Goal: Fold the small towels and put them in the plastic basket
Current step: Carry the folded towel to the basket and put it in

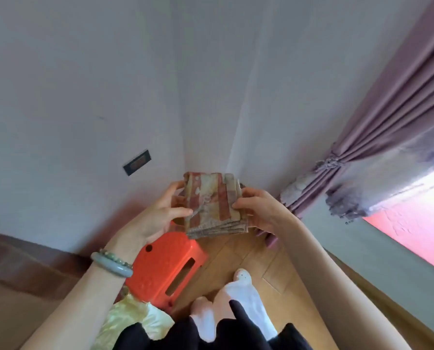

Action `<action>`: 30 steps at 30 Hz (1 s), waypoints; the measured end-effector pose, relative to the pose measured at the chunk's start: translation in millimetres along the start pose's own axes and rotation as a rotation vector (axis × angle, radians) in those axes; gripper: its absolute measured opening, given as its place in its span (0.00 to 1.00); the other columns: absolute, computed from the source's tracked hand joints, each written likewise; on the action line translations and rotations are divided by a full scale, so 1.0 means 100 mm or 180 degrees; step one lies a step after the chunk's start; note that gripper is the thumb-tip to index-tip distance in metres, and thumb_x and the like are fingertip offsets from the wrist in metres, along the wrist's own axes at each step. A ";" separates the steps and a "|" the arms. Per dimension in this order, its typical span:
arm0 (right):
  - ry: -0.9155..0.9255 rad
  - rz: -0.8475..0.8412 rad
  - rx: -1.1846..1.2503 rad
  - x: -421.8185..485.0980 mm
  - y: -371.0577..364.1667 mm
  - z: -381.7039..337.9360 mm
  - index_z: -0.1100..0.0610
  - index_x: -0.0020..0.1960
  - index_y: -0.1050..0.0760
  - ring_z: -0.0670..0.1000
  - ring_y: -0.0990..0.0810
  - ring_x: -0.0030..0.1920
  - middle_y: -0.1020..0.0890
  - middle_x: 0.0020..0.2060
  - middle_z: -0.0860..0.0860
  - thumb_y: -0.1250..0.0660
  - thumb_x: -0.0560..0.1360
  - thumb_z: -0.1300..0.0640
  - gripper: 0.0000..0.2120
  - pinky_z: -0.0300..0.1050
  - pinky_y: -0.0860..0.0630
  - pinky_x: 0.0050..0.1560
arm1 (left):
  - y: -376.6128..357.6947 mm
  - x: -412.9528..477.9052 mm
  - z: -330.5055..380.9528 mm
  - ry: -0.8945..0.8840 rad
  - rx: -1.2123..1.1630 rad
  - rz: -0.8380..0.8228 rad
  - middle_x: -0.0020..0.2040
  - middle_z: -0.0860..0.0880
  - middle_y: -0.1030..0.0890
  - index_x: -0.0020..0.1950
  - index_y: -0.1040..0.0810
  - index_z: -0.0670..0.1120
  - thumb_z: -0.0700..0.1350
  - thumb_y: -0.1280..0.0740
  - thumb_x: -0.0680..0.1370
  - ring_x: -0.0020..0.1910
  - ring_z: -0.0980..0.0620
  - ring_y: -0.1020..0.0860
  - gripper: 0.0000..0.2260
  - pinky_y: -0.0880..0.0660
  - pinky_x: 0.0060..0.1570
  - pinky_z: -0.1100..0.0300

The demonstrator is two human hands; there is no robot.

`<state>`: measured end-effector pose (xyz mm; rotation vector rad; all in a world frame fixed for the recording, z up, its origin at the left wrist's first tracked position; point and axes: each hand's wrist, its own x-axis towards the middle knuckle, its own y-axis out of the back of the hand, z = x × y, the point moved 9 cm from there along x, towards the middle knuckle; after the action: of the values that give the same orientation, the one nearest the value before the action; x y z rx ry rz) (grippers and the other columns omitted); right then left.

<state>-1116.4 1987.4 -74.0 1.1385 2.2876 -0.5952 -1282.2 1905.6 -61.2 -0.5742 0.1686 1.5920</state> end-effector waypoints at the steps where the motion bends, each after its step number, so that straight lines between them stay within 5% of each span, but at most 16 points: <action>1: 0.0055 0.0127 0.0078 -0.14 0.15 0.02 0.64 0.53 0.24 0.60 0.19 0.48 0.19 0.47 0.61 0.36 0.72 0.69 0.10 0.61 0.21 0.51 | -0.17 0.05 0.02 0.0032 0.0064 -0.0154 0.57 0.43 0.26 0.65 0.32 0.55 0.30 0.37 0.76 0.52 0.47 0.21 0.24 0.19 0.41 0.50; 5: 0.0395 0.0567 0.0433 -0.74 0.72 0.12 0.63 0.56 0.25 0.58 0.18 0.45 0.18 0.46 0.60 0.36 0.73 0.70 0.12 0.56 0.19 0.45 | -0.88 0.26 0.06 0.0186 0.0305 -0.0792 0.60 0.41 0.26 0.67 0.33 0.55 0.37 0.31 0.69 0.55 0.44 0.21 0.29 0.20 0.46 0.45; 13: 0.0971 0.1551 0.1262 -2.11 1.76 0.61 0.60 0.51 0.25 0.52 0.19 0.30 0.18 0.40 0.60 0.37 0.72 0.73 0.12 0.43 0.22 0.28 | -2.59 0.39 -0.07 0.0397 0.0675 -0.2036 0.54 0.42 0.25 0.65 0.31 0.57 0.37 0.30 0.66 0.47 0.47 0.19 0.30 0.20 0.34 0.53; 21: 0.1300 0.2405 0.1895 -3.48 2.59 1.37 0.59 0.51 0.26 0.53 0.17 0.36 0.17 0.38 0.56 0.34 0.70 0.73 0.14 0.46 0.21 0.33 | -4.32 0.18 -0.63 0.0704 0.0981 -0.2913 0.57 0.40 0.25 0.66 0.31 0.56 0.38 0.26 0.63 0.53 0.43 0.19 0.34 0.23 0.53 0.38; 26: 0.1303 0.2971 0.2084 -4.37 3.06 1.96 0.57 0.53 0.26 0.52 0.17 0.39 0.17 0.41 0.55 0.32 0.69 0.71 0.15 0.48 0.19 0.38 | -5.44 -0.14 -1.07 0.0867 0.1198 -0.3373 0.50 0.41 0.23 0.69 0.33 0.53 0.35 0.32 0.66 0.45 0.46 0.18 0.33 0.20 0.37 0.50; 30: 0.1300 0.3373 0.2262 -5.00 3.38 2.43 0.56 0.53 0.26 0.50 0.18 0.38 0.19 0.42 0.54 0.34 0.71 0.71 0.14 0.45 0.20 0.36 | -6.24 -0.46 -1.42 0.1046 0.1316 -0.3818 0.54 0.38 0.24 0.70 0.34 0.52 0.37 0.28 0.61 0.45 0.42 0.19 0.38 0.19 0.36 0.50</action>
<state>-520.5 1734.8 -6.1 2.7102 1.3445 -0.7625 -642.6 1876.7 -18.6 -0.4540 0.3120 0.2778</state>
